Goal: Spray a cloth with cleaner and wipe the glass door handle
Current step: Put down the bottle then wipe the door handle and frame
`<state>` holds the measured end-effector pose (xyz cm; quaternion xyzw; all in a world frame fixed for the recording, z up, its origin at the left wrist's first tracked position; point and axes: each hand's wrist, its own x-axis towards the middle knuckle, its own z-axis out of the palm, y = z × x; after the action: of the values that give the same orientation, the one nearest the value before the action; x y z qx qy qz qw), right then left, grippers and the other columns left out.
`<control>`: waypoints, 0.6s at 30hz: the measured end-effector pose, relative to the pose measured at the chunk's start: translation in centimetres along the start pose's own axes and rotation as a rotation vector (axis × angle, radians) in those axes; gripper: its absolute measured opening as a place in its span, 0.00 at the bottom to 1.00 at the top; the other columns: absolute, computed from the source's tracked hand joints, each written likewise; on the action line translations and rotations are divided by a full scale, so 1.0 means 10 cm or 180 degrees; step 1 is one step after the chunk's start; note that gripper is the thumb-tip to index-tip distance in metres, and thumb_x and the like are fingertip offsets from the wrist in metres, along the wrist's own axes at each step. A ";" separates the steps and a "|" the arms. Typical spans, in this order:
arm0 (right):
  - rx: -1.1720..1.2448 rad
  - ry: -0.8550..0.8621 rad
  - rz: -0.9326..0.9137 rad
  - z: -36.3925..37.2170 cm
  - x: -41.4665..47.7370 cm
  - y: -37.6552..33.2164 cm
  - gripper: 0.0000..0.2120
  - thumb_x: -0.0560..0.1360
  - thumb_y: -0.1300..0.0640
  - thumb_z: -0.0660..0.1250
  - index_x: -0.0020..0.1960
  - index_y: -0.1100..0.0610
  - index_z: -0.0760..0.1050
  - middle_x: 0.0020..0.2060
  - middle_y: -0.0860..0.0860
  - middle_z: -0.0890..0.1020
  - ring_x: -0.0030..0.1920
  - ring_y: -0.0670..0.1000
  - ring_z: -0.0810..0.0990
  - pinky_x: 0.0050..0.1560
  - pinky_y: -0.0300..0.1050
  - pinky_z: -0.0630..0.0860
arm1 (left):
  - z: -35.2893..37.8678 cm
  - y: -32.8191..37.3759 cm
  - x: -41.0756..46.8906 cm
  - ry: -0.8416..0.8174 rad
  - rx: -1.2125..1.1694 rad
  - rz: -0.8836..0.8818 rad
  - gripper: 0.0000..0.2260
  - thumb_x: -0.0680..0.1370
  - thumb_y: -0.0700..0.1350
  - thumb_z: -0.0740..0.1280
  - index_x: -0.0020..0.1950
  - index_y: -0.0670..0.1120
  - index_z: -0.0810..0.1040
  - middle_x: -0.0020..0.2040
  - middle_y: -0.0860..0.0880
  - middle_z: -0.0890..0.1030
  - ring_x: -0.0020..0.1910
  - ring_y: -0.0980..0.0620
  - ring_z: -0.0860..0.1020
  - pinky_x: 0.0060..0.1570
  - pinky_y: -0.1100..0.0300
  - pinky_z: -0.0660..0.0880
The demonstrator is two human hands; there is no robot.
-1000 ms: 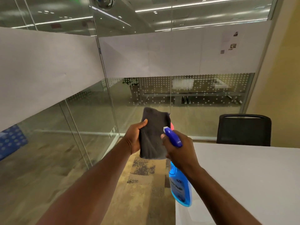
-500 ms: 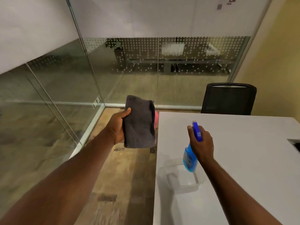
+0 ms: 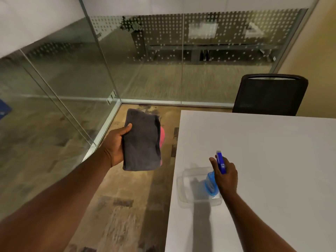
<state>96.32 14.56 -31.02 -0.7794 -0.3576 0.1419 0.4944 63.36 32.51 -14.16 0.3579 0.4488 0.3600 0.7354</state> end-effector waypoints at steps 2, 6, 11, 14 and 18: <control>0.0016 0.0066 -0.0012 0.03 0.02 0.03 0.12 0.77 0.31 0.66 0.43 0.38 0.74 0.33 0.50 0.77 0.34 0.50 0.77 0.36 0.46 0.74 | -0.02 0.02 0.00 0.0043 0.0022 -0.0024 0.16 0.82 0.51 0.66 0.64 0.43 0.82 0.59 0.43 0.86 0.55 0.41 0.84 0.56 0.43 0.78; -0.0040 0.0224 0.0029 0.03 0.01 0.09 0.07 0.77 0.30 0.65 0.45 0.31 0.73 0.37 0.48 0.79 0.39 0.48 0.79 0.41 0.49 0.77 | 0.00 0.06 -0.02 0.0020 0.0052 -0.0023 0.15 0.84 0.51 0.63 0.63 0.44 0.82 0.57 0.43 0.87 0.53 0.42 0.85 0.54 0.44 0.79; -0.0023 0.0167 0.0206 0.02 -0.01 0.17 0.13 0.75 0.29 0.67 0.46 0.36 0.74 0.38 0.48 0.80 0.41 0.50 0.80 0.43 0.51 0.78 | 0.03 0.11 -0.03 0.0010 -0.0009 0.0003 0.16 0.84 0.51 0.64 0.64 0.43 0.81 0.60 0.42 0.86 0.57 0.40 0.84 0.56 0.43 0.78; -0.0119 -0.0033 0.0164 0.02 0.01 0.18 0.19 0.74 0.29 0.67 0.43 0.44 0.72 0.35 0.48 0.80 0.39 0.52 0.80 0.40 0.51 0.78 | 0.05 0.12 -0.05 0.0030 -0.0023 -0.0009 0.17 0.83 0.52 0.64 0.63 0.42 0.82 0.60 0.41 0.85 0.59 0.39 0.83 0.57 0.42 0.78; -0.0268 -0.0217 0.0188 0.02 0.04 0.23 0.22 0.72 0.29 0.67 0.50 0.47 0.74 0.38 0.48 0.82 0.41 0.53 0.82 0.40 0.50 0.79 | 0.05 0.18 -0.11 0.0036 -0.0063 0.0049 0.18 0.83 0.52 0.64 0.65 0.41 0.81 0.62 0.39 0.84 0.62 0.37 0.81 0.63 0.39 0.76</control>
<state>97.47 14.42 -33.04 -0.8044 -0.3568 0.1677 0.4443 63.03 32.32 -11.99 0.3520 0.4466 0.3721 0.7336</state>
